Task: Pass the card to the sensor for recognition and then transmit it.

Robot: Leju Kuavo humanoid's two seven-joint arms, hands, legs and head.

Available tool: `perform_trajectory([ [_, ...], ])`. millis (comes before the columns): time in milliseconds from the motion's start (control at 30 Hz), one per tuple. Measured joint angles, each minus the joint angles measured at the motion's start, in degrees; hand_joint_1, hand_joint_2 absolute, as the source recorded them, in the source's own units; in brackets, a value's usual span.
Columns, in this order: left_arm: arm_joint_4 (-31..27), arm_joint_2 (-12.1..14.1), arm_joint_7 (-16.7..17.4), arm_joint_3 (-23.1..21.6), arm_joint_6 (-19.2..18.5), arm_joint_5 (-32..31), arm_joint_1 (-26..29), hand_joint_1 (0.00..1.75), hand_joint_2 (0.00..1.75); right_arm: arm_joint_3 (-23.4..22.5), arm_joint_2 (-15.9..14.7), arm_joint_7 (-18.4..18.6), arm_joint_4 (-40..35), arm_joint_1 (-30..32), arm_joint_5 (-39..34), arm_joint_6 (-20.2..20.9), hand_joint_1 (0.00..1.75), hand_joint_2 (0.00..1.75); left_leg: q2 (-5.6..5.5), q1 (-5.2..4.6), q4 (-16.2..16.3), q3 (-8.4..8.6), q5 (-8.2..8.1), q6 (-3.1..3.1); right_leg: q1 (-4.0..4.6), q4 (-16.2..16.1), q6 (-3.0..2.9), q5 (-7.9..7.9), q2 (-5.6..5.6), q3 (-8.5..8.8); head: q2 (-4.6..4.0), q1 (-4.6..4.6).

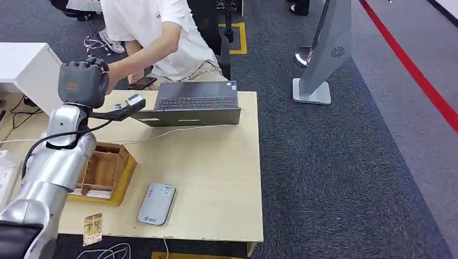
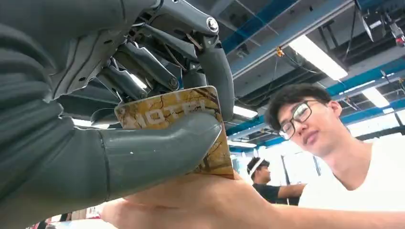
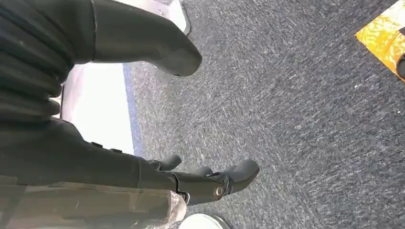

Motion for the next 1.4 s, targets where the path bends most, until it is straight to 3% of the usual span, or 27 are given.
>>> perform_trajectory([
  [233,2.3,-0.7,0.2,-0.3,-0.6,-0.6,-0.6,1.75,1.75,0.2,0.0,0.1,0.0,0.0,0.0,0.0,0.0,1.75,0.02,0.01,0.0,-0.05,0.01,0.0,0.0,0.0,0.0,0.0,0.03,-0.07,0.0,-0.02],
  [400,5.5,-2.7,2.0,-1.6,-1.7,-2.4,-2.4,1.75,1.75,0.3,0.4,1.8,-0.1,-0.3,-0.1,0.4,0.0,1.75,0.02,-0.01,0.0,-0.17,0.0,0.0,0.0,0.0,0.0,0.0,0.03,-0.12,0.0,0.0],
  [433,6.0,-3.1,2.0,-1.7,-1.7,-2.5,-2.7,0.0,1.75,0.4,0.6,2.1,-0.1,-0.4,-0.1,0.6,0.0,1.75,0.04,-0.01,0.0,-0.17,0.0,0.0,-0.01,0.0,0.0,0.0,0.04,-0.13,0.0,0.0],
  [667,8.7,-4.9,0.5,-2.0,-0.3,2.0,-3.6,0.0,1.75,0.7,1.0,2.4,-0.3,-0.6,-0.2,0.7,0.0,1.75,0.03,-0.02,0.0,-0.19,-0.02,0.03,-0.01,0.0,0.0,0.0,0.01,-0.14,0.0,-0.02],
  [833,4.3,-4.7,-0.2,-2.0,-0.2,3.8,1.0,0.0,1.75,1.1,0.9,1.1,-0.3,-0.1,-0.3,-0.1,0.0,1.75,0.03,0.0,0.0,-0.19,-0.02,0.03,0.0,0.0,0.0,0.0,0.0,-0.14,0.0,0.0],
  [1100,-5.8,-0.8,-2.0,-2.0,-0.2,8.3,8.2,0.0,1.75,1.4,0.5,0.7,-0.3,0.8,-0.6,-0.9,0.0,1.75,0.04,0.0,0.0,-0.19,-0.02,0.03,0.0,0.0,0.0,-0.01,0.01,-0.13,0.0,-0.02],
  [1267,-15.2,3.9,-3.8,-0.3,-0.3,12.3,16.4,0.0,1.75,1.3,0.4,0.5,-0.2,1.8,-1.4,-1.8,0.0,1.75,0.11,0.01,0.0,-0.18,-0.07,-0.03,0.0,0.0,0.0,-0.02,0.14,-0.17,0.0,0.0],
  [1400,-19.4,6.4,-4.4,1.4,-0.3,12.8,20.1,0.0,1.75,1.3,0.2,0.5,-0.2,2.3,-1.5,-2.0,0.0,1.75,-0.01,0.02,0.0,-0.22,-0.06,-0.03,0.0,0.0,-0.01,-0.06,-0.03,-0.18,0.0,0.0],
])
